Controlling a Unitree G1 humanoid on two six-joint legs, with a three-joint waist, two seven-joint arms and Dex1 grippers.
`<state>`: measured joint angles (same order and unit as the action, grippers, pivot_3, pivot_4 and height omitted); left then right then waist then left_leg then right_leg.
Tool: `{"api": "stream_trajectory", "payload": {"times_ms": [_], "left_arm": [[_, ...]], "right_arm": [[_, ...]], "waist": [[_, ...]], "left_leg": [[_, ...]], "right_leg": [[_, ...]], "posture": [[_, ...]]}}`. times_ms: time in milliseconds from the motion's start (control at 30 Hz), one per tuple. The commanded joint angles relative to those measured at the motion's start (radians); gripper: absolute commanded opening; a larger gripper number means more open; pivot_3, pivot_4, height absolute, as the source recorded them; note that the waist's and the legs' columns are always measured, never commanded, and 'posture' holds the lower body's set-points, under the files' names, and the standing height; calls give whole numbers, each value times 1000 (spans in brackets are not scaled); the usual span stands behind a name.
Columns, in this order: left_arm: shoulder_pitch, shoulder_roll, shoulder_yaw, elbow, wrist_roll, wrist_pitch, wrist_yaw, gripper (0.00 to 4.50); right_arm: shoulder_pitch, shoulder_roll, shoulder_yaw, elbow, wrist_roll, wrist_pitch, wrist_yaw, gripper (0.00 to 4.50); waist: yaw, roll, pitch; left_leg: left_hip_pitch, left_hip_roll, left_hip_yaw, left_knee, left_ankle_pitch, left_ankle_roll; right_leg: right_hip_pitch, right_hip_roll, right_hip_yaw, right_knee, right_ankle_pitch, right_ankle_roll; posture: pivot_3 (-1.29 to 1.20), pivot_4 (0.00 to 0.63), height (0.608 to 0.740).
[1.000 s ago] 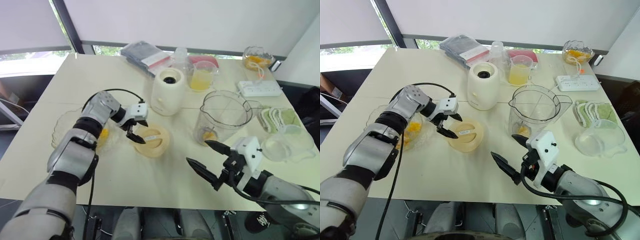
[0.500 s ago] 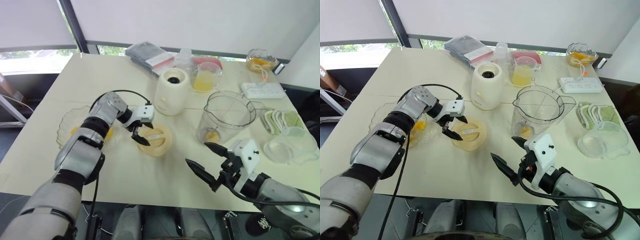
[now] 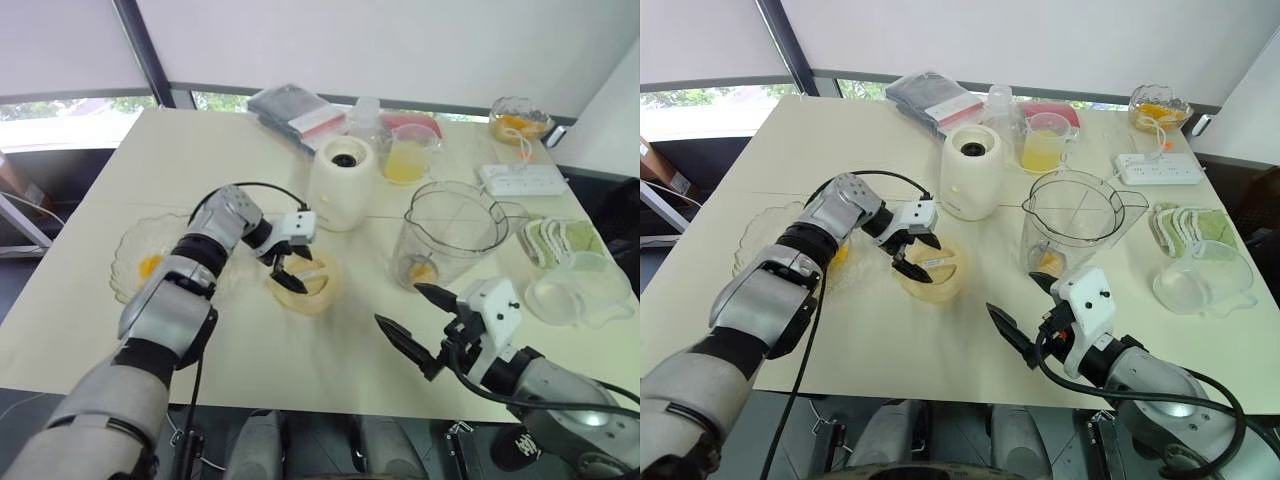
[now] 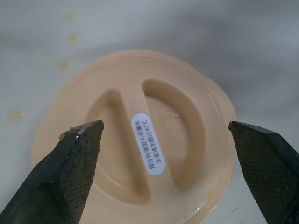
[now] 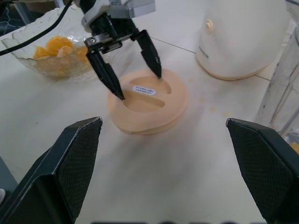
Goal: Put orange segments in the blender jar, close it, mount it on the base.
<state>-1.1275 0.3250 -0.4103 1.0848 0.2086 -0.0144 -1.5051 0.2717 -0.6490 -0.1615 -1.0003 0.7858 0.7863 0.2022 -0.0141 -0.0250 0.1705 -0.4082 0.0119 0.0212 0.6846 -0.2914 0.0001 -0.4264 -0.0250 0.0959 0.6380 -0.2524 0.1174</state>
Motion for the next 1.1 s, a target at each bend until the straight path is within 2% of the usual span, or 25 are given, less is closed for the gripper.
{"api": "stream_trajectory", "payload": {"times_ms": [33, 433, 467, 500, 533, 700, 733, 1100], "left_arm": [[13, 5, -10, -31, 23, 13, 10, 4500], [24, -39, -2, 4, 49, 44, 95, 4500], [24, -41, -2, 7, 51, 46, 100, 3948], [25, -42, -4, 10, 54, 48, 104, 3712], [26, -42, -4, 11, 56, 48, 105, 3280], [37, -39, -16, 13, 73, 62, 111, 654], [40, -37, -16, 11, 76, 62, 110, 255], [25, -13, 0, -5, 69, 49, 100, 239]], "right_arm": [[5, 3, -6, -47, -10, -22, -4, 4476], [12, -1, 6, -47, -23, -28, -14, 4476], [13, -2, 6, -47, -24, -28, -15, 4500], [13, -2, 6, -47, -24, -28, -15, 4500], [15, -3, 7, -47, -24, -30, -16, 4500], [20, -9, 8, -47, -29, -35, -19, 4500], [20, -10, 7, -47, -29, -34, -18, 4500], [6, -10, 1, -37, -44, -22, -5, 4500]], "waist": [[0, 0, 0], [2, 0, 0], [1, 0, 0], [1, 0, 0], [1, 0, -1], [0, -1, -2], [1, 0, -3], [-3, 0, -4]], "left_leg": [[0, 0, 0, 0, 0, 0], [0, -1, 0, 0, 0, 0], [0, -1, 0, 0, 0, 0], [1, -1, 0, 0, 0, 0], [1, -1, 0, 0, 0, 0], [3, -1, 0, 1, 0, 0], [3, -1, 0, 1, 0, 0], [4, -1, 0, 1, 0, 0]], "right_leg": [[0, 0, 0, 0, 0, 0], [0, 0, 0, 2, 0, 0], [0, 0, 0, 2, 0, 0], [0, 0, 0, 3, 0, 0], [0, 0, 0, 4, 0, 0], [0, 0, 0, 8, 0, 0], [0, 0, 0, 8, 0, 0], [0, 0, 0, 8, 0, 0]], "posture": [[0, 150, 740], [0, 150, 740], [0, 150, 740], [0, 150, 740], [0, 150, 740], [0, 150, 740], [0, 150, 740], [0, 150, 740]]}}
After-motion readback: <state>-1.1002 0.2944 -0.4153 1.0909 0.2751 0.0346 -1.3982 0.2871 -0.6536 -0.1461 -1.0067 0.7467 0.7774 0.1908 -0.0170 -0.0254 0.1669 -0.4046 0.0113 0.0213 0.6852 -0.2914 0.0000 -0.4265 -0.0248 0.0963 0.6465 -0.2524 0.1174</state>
